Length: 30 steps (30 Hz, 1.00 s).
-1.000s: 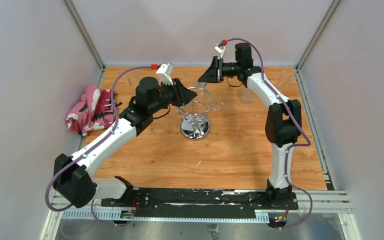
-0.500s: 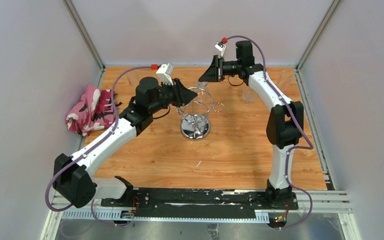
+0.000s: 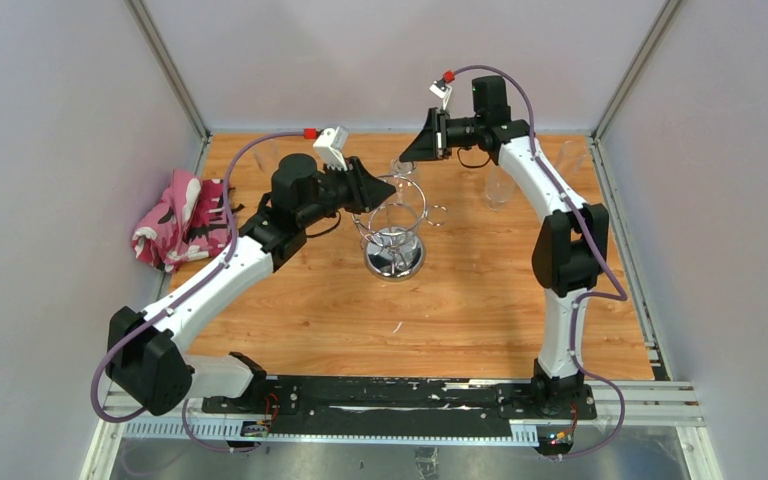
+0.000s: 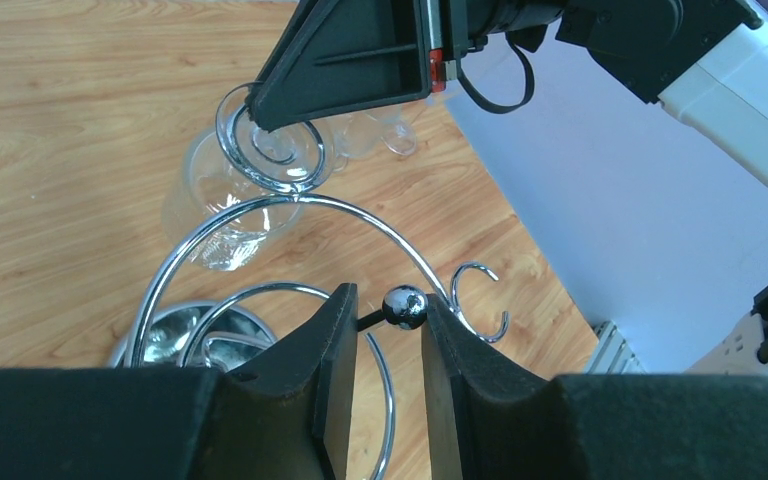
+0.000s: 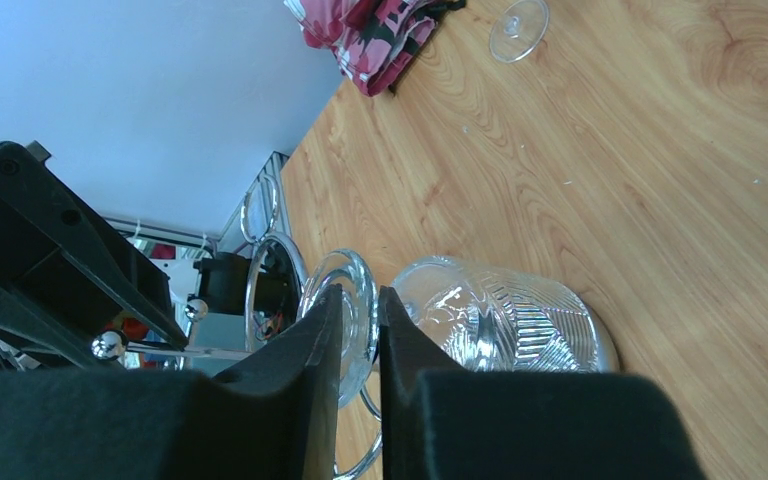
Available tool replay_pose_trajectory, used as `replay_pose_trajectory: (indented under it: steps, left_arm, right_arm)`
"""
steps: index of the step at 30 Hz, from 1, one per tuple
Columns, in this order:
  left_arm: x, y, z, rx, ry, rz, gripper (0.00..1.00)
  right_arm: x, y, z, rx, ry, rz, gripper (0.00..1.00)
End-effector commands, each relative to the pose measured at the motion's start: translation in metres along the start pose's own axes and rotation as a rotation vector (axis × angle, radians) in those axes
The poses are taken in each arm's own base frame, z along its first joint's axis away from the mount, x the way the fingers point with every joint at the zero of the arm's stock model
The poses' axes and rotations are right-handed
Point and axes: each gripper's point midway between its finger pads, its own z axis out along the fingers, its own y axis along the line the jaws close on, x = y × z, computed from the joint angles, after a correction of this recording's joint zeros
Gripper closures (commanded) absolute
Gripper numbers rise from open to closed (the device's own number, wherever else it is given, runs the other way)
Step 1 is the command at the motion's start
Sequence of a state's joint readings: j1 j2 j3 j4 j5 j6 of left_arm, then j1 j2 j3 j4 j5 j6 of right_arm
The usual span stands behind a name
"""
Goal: Take the wine glass off the wine glass rack
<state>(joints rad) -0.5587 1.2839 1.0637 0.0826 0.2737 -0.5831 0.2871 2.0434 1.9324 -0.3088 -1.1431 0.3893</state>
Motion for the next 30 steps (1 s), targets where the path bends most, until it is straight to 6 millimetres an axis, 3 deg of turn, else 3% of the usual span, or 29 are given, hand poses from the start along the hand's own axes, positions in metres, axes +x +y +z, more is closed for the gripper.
replay_pose_trajectory:
  steps: [1, 5, 7, 14, 22, 25, 30]
  left_arm:
    - [0.014, 0.0, 0.006, 0.012, 0.041, -0.05, 1.0]
    - [0.017, -0.001, 0.009, 0.025, 0.052, -0.058, 1.0]
    - [0.019, -0.002, 0.011, 0.036, 0.059, -0.066, 1.0]
    - [0.028, 0.0, 0.018, 0.047, 0.084, -0.086, 1.0]
    - [0.033, 0.001, 0.028, 0.063, 0.104, -0.108, 1.0]
    - [0.034, 0.001, 0.031, 0.069, 0.11, -0.114, 1.0]
    - [0.036, 0.002, 0.034, 0.076, 0.118, -0.121, 1.0]
  right_arm:
    - [-0.016, 0.042, -0.004, -0.114, 0.006, -0.113, 0.89]
    - [-0.02, 0.04, -0.003, -0.126, 0.01, -0.113, 0.99]
    - [-0.022, 0.04, -0.003, -0.13, 0.012, -0.125, 0.99]
    - [-0.02, 0.027, -0.011, -0.146, 0.026, -0.131, 0.8]
    - [-0.024, 0.02, -0.014, -0.147, 0.023, -0.145, 0.67]
    - [-0.025, 0.018, -0.014, -0.139, 0.023, -0.149, 0.66]
    - [-0.025, 0.01, -0.014, -0.098, 0.025, -0.159, 0.74]
